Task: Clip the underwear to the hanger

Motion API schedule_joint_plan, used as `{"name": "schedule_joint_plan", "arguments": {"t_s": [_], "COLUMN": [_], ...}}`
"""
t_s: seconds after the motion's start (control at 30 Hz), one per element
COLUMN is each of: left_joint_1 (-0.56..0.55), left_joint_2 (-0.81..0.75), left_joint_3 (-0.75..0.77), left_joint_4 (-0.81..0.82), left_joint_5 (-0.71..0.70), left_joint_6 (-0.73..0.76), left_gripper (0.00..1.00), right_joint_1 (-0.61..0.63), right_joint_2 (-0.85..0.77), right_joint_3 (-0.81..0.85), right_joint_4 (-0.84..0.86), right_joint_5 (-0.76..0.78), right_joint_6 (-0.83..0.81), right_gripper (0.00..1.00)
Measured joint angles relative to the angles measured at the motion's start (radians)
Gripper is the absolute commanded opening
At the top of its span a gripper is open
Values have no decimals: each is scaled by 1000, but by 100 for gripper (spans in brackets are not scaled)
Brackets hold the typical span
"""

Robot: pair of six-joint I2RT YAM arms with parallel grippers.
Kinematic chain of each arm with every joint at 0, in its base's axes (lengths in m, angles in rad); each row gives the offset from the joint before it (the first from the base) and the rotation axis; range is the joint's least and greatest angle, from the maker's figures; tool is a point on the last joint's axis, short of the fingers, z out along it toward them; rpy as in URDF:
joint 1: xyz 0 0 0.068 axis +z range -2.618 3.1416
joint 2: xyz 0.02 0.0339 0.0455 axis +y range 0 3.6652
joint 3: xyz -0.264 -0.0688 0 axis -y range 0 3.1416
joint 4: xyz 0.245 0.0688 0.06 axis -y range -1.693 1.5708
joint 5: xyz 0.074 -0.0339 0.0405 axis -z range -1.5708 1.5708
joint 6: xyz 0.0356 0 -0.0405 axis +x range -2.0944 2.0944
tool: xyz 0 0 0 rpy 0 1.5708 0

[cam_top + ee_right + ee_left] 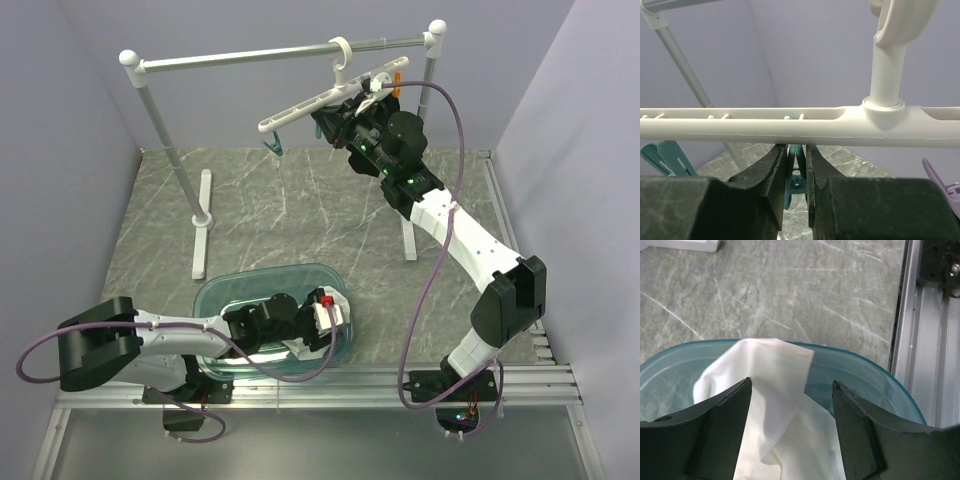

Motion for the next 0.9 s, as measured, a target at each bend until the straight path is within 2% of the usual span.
{"name": "schedule_joint_plan", "arguments": {"t_s": [0.17,0.37,0.7,0.8,0.9], "left_joint_1": [-39,-58,-59,-58,-54], "left_joint_2": [3,46,124,139,150], "left_joint_3": [-10,-10,-10,-10,-10], "left_joint_4": [1,7,41,55,63], "left_joint_5": [-56,-135,-172,-172,-171], "left_joint_6": [-3,0,1,0,-2], "left_gripper": [68,59,56,49,25], "right_joint_1": [0,0,0,0,0], "right_joint_2": [0,0,0,0,0], "right_joint_3": [0,-1,0,0,0], "right_joint_4": [1,2,2,2,2], "right_joint_5": [0,0,0,0,0], "right_joint_6": [3,9,18,18,18], "right_gripper": [0,0,0,0,0]}}
